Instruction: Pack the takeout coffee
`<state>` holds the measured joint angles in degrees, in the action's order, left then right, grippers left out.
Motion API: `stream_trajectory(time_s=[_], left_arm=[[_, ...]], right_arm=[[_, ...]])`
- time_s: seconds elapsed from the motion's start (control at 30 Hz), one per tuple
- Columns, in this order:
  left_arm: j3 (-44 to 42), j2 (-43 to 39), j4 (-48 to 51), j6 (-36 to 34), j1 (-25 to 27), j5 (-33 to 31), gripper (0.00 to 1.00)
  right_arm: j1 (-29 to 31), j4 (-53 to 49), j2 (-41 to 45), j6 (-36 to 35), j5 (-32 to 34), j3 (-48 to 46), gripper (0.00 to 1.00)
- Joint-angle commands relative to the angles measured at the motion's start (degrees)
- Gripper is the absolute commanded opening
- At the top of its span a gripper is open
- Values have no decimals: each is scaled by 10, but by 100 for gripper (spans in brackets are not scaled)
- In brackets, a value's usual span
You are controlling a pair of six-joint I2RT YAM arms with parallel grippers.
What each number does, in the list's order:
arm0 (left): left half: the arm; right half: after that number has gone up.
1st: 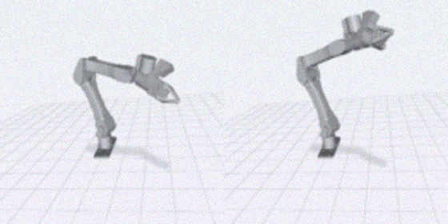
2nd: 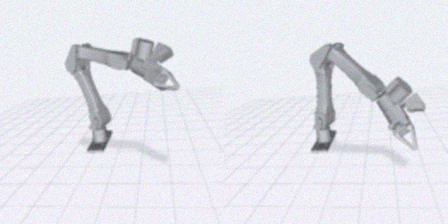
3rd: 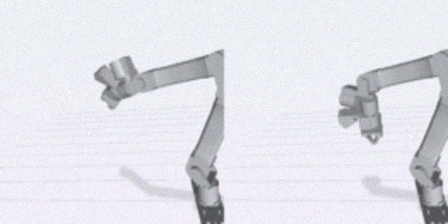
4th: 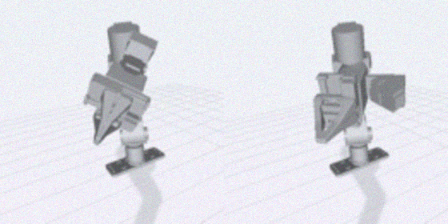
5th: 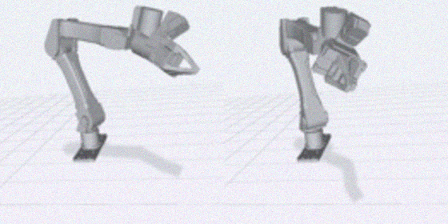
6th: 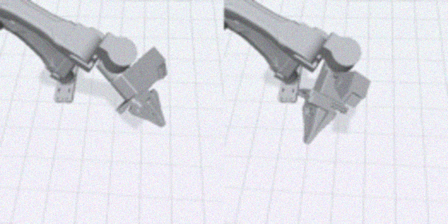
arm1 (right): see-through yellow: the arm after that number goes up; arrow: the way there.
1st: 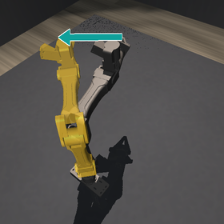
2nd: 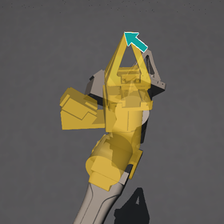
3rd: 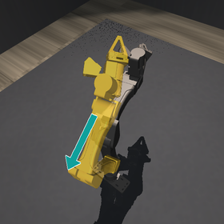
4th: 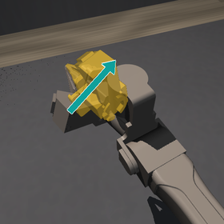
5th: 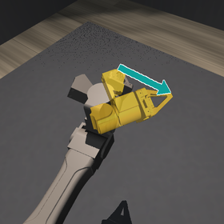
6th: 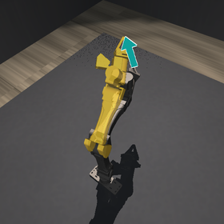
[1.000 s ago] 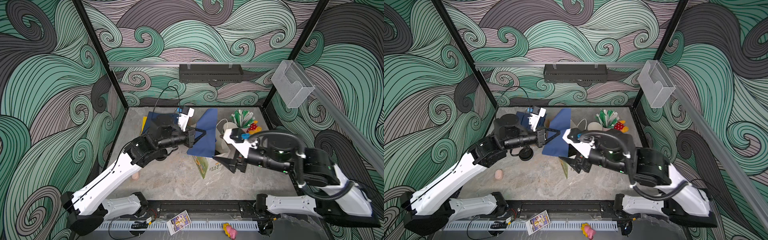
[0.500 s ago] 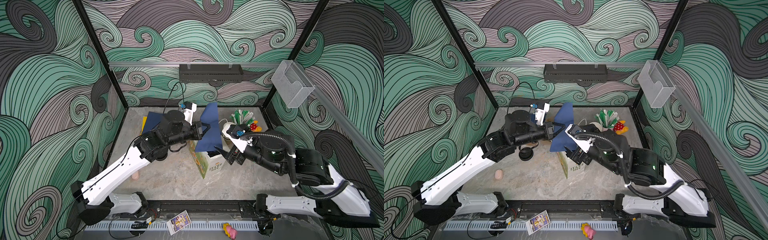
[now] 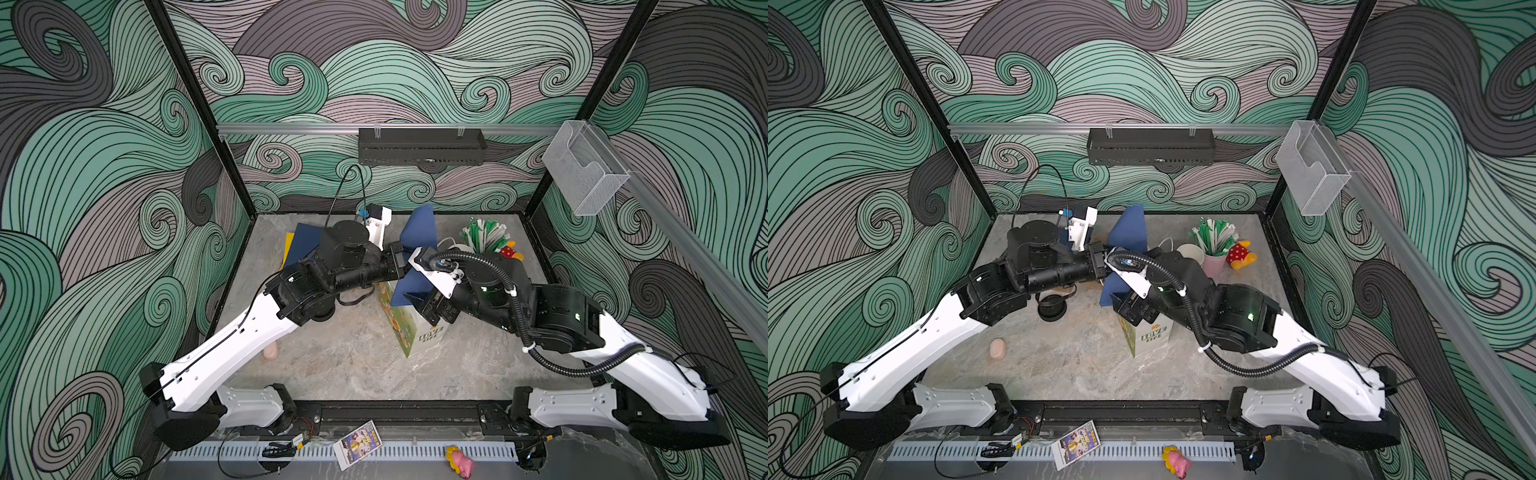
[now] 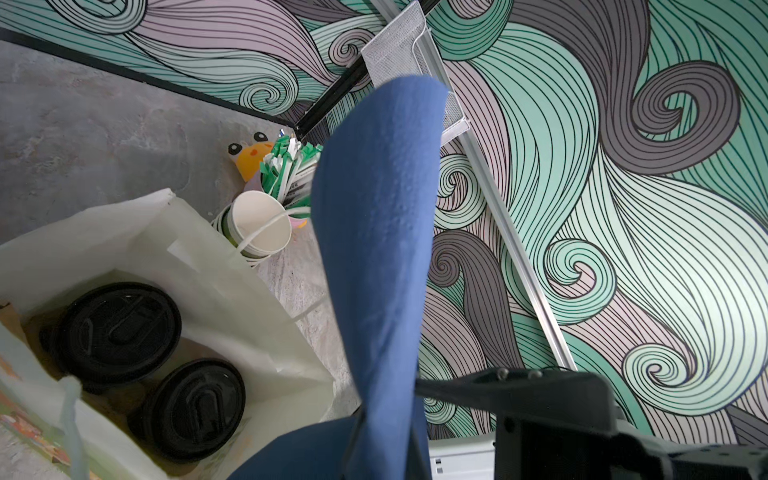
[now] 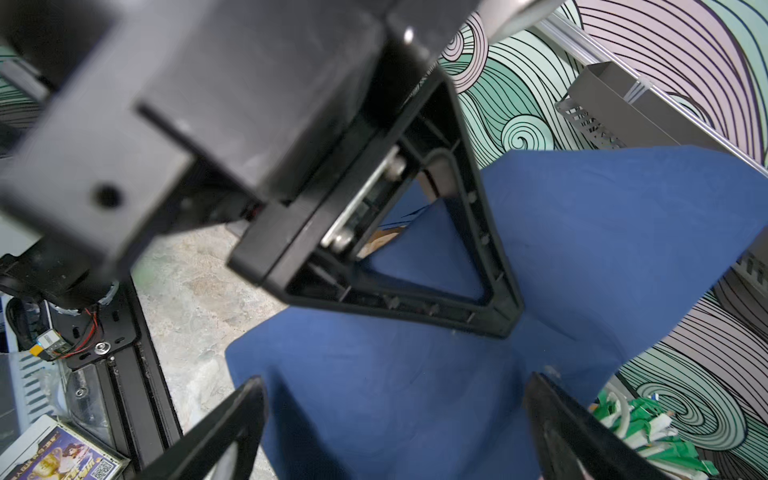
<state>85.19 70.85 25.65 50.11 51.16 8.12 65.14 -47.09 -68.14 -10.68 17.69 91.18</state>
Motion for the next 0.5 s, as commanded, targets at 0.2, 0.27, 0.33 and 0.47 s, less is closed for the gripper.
stream_trajectory(time_s=[0.2,0.27,0.33,0.47], left_arm=[[-31,-34,-60,29,3,75,0],[-36,-36,-71,35,3,89,0],[-40,-38,-79,41,3,98,0],[-51,-44,-94,51,1,103,0]], right_arm=[[-14,41,0,-15,-49,-16,83],[-14,48,1,-16,-53,-19,78],[-14,55,3,-15,-60,-22,70],[-13,60,7,-15,-64,-27,53]])
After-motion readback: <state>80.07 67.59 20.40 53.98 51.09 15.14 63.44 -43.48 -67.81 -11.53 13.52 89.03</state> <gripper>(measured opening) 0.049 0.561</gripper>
